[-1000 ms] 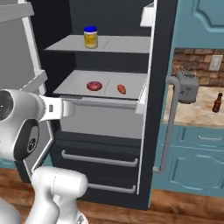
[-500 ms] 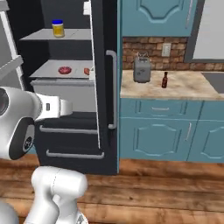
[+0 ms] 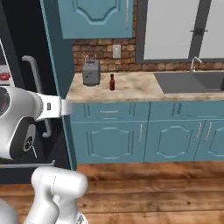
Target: Place the condiment bottle and mayonnaise from the counter to the top shelf of the fridge. If the existing items in the fridge are on the top shelf, move them to other shelves.
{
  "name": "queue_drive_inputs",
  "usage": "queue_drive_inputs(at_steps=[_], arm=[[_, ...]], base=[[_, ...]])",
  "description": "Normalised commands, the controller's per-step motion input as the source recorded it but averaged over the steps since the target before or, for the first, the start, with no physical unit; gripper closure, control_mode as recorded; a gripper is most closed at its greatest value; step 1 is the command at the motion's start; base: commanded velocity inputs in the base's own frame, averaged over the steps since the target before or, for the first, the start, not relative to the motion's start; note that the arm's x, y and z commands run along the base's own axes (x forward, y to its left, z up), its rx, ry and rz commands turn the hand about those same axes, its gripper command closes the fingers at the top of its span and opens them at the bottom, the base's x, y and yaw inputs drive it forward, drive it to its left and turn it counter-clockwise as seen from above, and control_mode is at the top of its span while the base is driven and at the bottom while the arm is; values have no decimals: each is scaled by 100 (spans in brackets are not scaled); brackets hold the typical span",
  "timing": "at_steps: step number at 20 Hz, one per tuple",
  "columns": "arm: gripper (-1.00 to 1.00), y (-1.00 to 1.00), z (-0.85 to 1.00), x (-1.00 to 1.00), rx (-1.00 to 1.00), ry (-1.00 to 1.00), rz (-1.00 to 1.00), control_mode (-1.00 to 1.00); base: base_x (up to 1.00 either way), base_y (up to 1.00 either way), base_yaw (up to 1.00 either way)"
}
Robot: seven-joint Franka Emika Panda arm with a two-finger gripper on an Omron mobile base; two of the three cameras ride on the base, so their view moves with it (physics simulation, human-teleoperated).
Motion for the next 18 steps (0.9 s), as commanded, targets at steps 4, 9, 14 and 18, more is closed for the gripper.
queue_drive_inputs(at_steps=[4, 9, 14, 18], arm=[[-100, 0, 0, 0, 0, 0, 0, 100], [-100, 0, 0, 0, 0, 0, 0, 100], [-100, 0, 0, 0, 0, 0, 0, 100], [-100, 0, 0, 0, 0, 0, 0, 100]], base=[[100, -100, 0], [100, -95, 4], [100, -37, 42], [100, 0, 43]])
